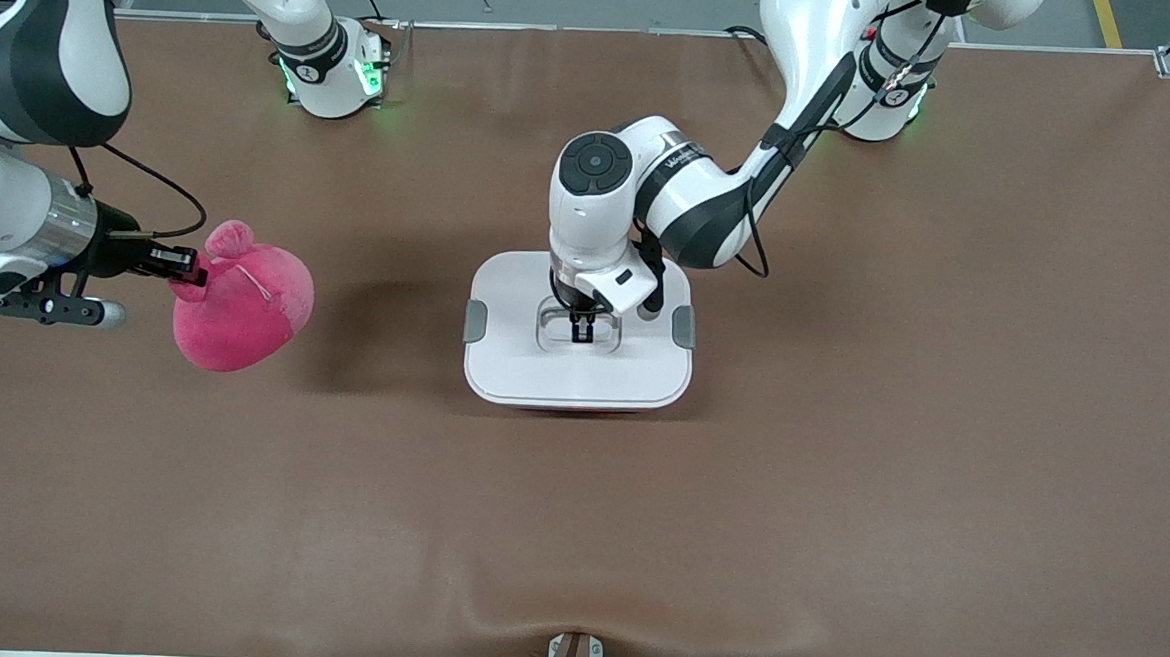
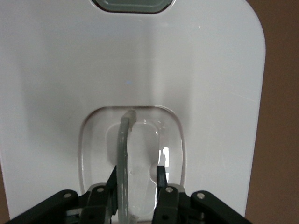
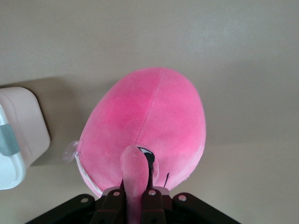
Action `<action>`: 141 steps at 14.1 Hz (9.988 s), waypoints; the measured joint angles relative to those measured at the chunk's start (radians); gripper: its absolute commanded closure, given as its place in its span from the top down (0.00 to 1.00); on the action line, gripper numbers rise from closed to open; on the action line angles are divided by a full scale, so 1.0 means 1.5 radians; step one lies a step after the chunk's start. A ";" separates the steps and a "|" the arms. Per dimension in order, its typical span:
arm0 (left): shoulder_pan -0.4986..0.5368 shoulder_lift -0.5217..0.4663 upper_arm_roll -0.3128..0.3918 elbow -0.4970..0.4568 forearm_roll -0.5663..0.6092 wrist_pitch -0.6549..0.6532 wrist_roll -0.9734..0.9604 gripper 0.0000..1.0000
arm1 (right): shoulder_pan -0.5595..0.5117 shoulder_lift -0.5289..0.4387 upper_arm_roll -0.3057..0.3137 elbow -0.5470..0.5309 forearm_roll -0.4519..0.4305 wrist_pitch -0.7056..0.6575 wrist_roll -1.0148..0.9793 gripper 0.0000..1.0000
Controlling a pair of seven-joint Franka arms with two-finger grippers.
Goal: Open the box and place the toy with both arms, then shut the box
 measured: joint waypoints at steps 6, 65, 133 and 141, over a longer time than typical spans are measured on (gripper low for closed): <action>-0.001 0.000 -0.002 0.000 0.000 -0.001 0.000 0.15 | -0.017 0.000 -0.003 0.039 0.035 -0.060 0.058 0.00; 0.389 -0.091 0.004 -0.001 0.001 -0.034 0.496 0.00 | 0.336 0.267 0.014 0.340 0.115 -0.077 0.192 0.00; 0.388 -0.099 -0.008 -0.015 0.001 -0.034 0.498 0.00 | 0.375 0.298 -0.021 0.345 -0.041 0.135 0.359 1.00; 0.386 -0.102 -0.031 -0.014 0.001 -0.034 0.488 0.00 | 0.231 0.152 -0.021 0.177 -0.041 0.101 0.200 1.00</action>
